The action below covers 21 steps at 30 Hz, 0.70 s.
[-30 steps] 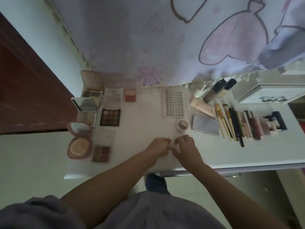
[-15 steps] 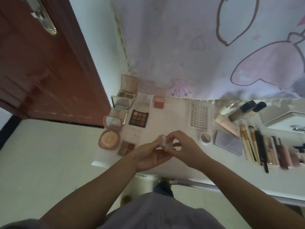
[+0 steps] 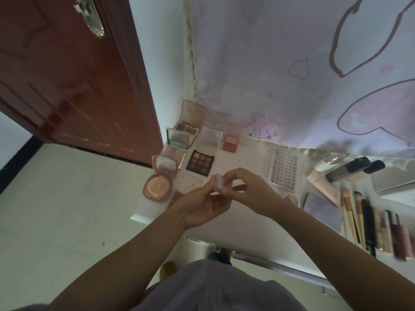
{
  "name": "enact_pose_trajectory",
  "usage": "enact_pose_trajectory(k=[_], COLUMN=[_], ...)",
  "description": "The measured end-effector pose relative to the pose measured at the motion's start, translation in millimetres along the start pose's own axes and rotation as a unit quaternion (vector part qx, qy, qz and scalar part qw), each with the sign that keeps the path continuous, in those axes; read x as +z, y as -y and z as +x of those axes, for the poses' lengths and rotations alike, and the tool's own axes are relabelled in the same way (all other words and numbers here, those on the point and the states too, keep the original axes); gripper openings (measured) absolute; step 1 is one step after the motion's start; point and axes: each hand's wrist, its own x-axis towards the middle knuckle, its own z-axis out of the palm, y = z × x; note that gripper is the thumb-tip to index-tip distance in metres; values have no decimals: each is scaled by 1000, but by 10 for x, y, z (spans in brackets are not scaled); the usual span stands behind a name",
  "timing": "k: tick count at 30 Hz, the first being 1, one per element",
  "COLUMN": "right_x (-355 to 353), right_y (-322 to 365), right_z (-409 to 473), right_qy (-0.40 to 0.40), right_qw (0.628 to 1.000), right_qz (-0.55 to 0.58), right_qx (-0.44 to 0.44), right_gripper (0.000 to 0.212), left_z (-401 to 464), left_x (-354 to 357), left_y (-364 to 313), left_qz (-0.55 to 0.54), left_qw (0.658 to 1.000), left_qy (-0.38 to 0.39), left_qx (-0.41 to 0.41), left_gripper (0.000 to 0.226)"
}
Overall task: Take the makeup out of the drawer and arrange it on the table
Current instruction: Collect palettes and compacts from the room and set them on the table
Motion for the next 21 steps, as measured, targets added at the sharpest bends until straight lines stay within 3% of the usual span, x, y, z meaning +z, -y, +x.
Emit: enact_pose_trajectory(k=[5, 9, 15, 21], right_x=[-43, -86, -157, -227], right_y=[84, 151, 183, 235], right_z=[51, 100, 97, 63], right_qy=[-4, -38, -32, -56], right_qw=[997, 995, 993, 991], right_qz=[-62, -36, 51, -8], right_qx=[-50, -87, -99, -124], right_gripper=[23, 14, 14, 17], left_z=[40, 38, 43, 27], left_x=[94, 170, 216, 243], left_y=[-63, -164, -222, -262], left_qz=[84, 70, 63, 87], left_qw=[996, 997, 995, 991], left_qy=[-23, 11, 58, 77], left_qx=[28, 38, 57, 60], left_gripper=[47, 37, 47, 41])
